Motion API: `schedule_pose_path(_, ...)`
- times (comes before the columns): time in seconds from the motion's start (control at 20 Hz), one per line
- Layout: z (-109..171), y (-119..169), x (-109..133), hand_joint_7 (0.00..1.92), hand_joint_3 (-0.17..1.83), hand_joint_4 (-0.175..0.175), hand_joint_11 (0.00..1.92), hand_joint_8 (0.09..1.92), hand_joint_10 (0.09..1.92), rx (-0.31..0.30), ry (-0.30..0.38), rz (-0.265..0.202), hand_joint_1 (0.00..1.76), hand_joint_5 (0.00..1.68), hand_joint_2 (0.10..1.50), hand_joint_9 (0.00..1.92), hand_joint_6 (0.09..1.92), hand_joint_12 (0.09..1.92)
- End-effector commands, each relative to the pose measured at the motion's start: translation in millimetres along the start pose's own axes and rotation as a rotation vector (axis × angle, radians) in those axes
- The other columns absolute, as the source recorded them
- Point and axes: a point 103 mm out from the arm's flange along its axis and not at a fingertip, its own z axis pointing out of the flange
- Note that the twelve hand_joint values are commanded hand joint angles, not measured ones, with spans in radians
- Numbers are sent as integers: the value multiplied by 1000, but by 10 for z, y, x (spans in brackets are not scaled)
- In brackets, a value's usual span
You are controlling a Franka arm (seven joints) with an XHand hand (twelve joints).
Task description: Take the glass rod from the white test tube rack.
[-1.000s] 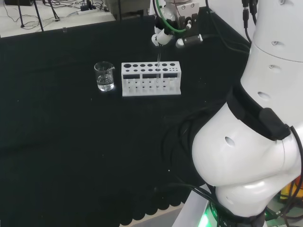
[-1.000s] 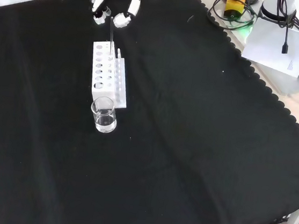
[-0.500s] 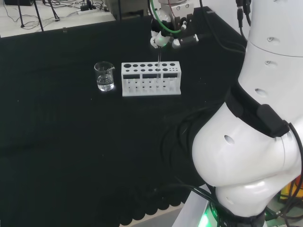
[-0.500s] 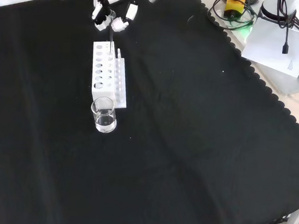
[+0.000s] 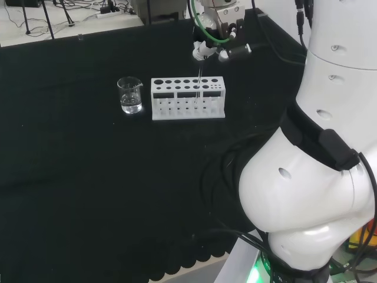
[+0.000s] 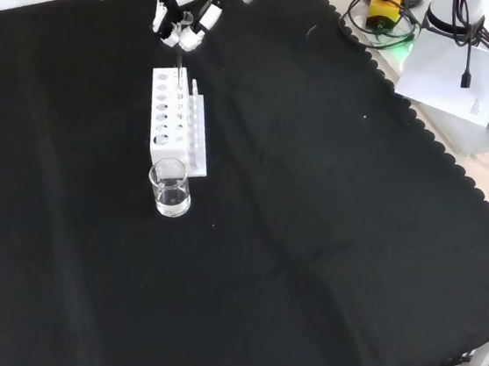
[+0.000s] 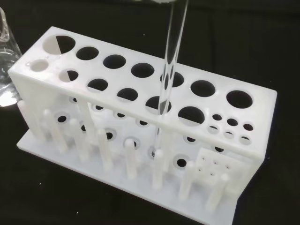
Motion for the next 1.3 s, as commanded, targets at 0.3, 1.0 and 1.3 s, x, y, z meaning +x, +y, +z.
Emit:
schedule_pose_path(0.3, -316, -14, 351, 1089, 749, -175, 1604, 1317, 1087, -330, -5, -112, 1300, 1076, 711, 1499, 783, 849)
schedule_pose_path(1.0, -934, -470, 244, 1088, 700, -175, 1620, 1304, 1022, -302, 9, -69, 1305, 1121, 725, 1545, 664, 850)
schedule_pose_path(1.3, -1225, -662, 271, 1096, 712, -175, 1630, 1297, 1015, -352, 22, -75, 1307, 1130, 715, 1558, 652, 863)
